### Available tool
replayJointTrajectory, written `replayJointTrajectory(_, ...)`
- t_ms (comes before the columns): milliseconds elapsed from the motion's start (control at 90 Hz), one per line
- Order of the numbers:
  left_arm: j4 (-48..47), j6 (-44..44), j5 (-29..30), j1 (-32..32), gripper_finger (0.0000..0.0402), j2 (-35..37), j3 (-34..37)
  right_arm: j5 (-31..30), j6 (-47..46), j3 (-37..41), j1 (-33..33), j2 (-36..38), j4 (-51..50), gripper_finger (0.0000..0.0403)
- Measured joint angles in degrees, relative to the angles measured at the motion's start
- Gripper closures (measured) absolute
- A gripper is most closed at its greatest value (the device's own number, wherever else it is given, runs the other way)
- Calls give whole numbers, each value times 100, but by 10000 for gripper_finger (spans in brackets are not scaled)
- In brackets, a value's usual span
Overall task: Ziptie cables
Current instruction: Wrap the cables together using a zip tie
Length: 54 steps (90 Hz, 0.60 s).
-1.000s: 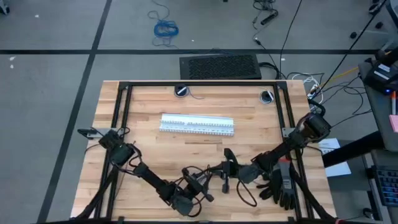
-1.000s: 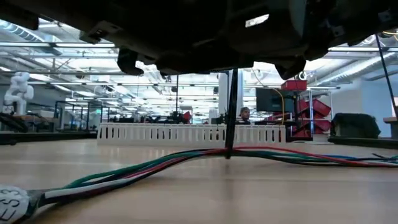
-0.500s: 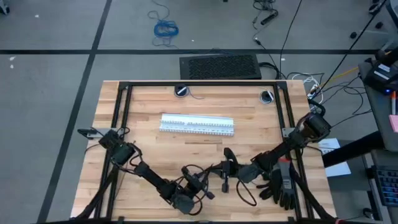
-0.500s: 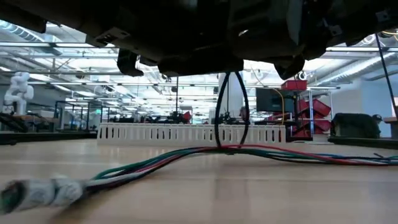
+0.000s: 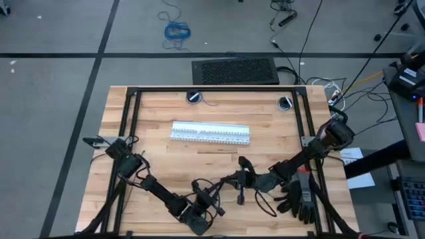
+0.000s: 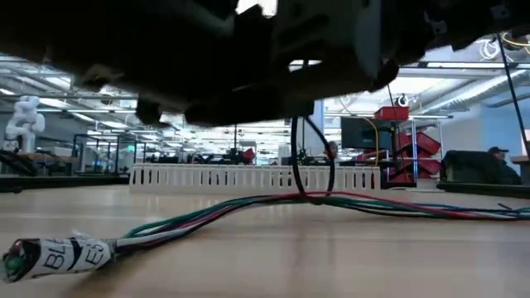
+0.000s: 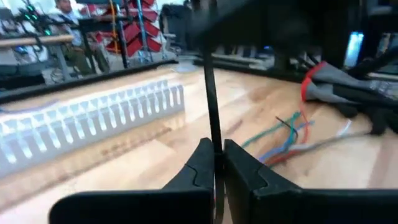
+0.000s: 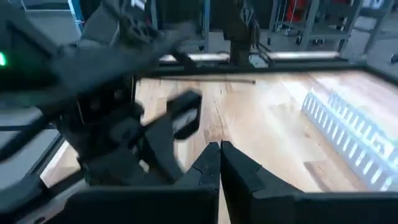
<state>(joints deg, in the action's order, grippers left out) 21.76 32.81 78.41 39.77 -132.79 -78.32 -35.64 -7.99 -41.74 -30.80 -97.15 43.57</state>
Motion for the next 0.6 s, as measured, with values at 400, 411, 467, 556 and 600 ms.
replayJointTrajectory(400,-185,149,-409,195,387,-7,0,-960,100,-2,-263,1797,-2235,403)
replayJointTrajectory(411,-185,149,-436,189,387,-7,0,-996,88,-2,-277,1828,-2283,403)
replayJointTrajectory(467,-184,164,-550,173,387,-8,0,-1177,51,0,-367,1961,-2490,403)
replayJointTrajectory(556,-238,267,-627,144,387,-11,0,-1371,50,-2,-471,2151,-2622,403)
replayJointTrajectory(600,-346,365,-648,141,387,-11,0,-1368,56,-2,-508,2207,-2638,403)
